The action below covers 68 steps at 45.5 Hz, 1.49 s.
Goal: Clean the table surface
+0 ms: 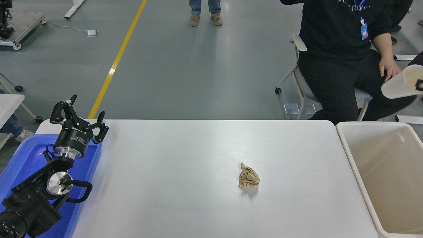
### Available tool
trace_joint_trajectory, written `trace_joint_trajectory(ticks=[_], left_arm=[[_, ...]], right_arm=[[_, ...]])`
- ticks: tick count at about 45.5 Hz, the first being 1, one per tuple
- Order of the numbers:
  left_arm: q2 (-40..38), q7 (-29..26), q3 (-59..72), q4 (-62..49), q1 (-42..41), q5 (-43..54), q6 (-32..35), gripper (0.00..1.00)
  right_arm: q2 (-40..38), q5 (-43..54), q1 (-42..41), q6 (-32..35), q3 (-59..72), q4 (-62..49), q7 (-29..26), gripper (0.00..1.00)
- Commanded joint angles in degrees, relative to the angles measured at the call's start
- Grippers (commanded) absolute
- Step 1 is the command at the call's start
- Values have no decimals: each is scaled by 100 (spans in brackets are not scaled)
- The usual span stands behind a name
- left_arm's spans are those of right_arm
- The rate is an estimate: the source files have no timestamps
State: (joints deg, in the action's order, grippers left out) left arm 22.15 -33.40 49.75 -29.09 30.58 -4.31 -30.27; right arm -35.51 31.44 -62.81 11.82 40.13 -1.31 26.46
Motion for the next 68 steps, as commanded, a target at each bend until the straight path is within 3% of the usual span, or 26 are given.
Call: trace_joint_trajectory(ticks=[1, 11, 34, 68], left_arm=[[-1, 0, 0, 0, 0, 0, 3, 100], [8, 0, 0, 0, 0, 0, 3, 100], [-1, 0, 0, 0, 0, 0, -6, 100], [8, 0, 0, 0, 0, 0, 3, 100]], right_arm=[[-88, -270, 445, 4, -532, -45, -1256, 0], [-35, -261, 709, -4, -945, -54, -2091, 0], [606, -261, 1596, -242, -1665, -89, -2645, 0], [1380, -384, 2308, -453, -2176, -133, -2707, 0]])
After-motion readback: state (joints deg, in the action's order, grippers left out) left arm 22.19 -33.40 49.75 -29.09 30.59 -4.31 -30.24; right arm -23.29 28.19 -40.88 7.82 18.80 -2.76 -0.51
